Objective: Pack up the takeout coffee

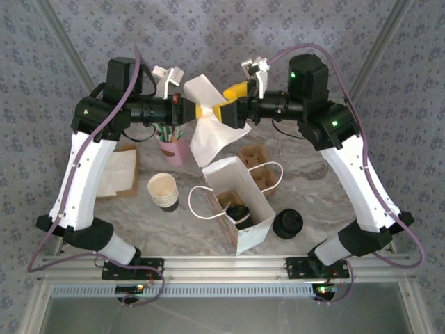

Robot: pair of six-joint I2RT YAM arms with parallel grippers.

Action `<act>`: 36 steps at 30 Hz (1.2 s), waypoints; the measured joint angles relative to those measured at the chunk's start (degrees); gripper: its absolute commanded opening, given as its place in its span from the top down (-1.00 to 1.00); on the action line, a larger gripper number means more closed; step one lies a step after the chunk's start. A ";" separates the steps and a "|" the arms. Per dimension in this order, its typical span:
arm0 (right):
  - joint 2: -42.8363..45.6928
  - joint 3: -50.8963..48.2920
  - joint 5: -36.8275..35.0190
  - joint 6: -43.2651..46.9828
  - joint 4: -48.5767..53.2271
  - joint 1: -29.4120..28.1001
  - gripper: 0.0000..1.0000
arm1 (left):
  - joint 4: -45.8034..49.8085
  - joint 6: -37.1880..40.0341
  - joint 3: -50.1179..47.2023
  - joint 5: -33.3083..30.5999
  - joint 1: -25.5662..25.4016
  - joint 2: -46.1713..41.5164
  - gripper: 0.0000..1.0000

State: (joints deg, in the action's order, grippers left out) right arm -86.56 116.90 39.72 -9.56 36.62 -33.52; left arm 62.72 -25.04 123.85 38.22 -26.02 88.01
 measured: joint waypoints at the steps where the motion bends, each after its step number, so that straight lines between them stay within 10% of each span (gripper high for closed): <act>1: -0.61 0.11 0.33 0.48 0.04 0.00 -0.55 | -0.22 -0.02 0.15 1.25 -0.17 0.09 1.00; 19: 1.77 -10.88 6.21 5.55 -3.48 0.61 -0.19 | -17.94 -10.88 -0.94 16.57 -0.44 0.83 1.00; 30: 5.07 -13.40 5.60 4.52 -7.76 0.79 0.80 | -22.40 -14.71 -3.87 15.98 -1.11 1.42 0.98; 36: 6.45 -14.05 -0.52 2.12 -7.10 0.55 1.00 | -21.38 -14.60 -4.02 11.15 -1.38 1.79 -0.19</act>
State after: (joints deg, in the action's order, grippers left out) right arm -80.12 102.85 39.20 -7.44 29.52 -32.97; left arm 41.34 -39.64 119.83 49.36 -27.40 89.80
